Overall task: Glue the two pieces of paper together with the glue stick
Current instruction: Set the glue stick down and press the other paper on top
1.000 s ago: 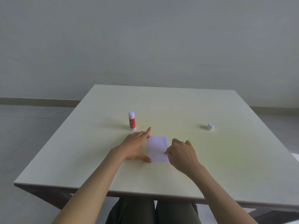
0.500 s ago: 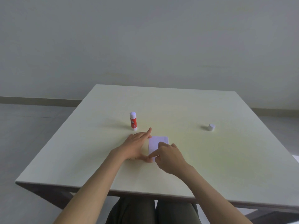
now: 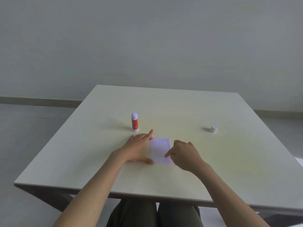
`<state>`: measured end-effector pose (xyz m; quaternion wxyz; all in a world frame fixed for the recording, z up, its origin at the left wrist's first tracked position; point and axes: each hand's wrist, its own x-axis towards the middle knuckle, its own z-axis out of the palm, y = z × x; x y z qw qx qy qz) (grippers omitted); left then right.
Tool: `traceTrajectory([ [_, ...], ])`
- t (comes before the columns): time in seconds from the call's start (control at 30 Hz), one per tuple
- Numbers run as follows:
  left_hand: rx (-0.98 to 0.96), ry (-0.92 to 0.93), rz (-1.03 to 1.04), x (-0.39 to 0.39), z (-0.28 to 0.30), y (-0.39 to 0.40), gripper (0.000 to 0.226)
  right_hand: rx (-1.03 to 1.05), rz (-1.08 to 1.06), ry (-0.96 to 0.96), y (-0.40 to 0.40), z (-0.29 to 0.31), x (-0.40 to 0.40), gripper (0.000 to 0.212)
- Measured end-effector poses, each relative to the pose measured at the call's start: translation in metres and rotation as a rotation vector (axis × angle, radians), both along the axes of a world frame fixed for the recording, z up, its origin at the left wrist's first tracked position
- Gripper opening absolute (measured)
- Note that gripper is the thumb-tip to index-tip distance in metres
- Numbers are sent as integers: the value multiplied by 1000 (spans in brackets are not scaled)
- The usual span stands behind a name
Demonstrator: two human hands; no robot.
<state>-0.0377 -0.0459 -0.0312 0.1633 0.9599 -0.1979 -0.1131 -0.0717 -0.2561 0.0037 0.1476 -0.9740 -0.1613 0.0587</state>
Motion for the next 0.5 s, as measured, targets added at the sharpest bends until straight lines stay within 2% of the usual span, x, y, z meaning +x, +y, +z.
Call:
traceTrajectory([
  [0.23,-5,5,5,2,-3,2,123,16,0,-17,41,2,33,57],
  [0.5,-20,-5,4,1,-4,3,122,0,-1,4,38,-10,35,54],
])
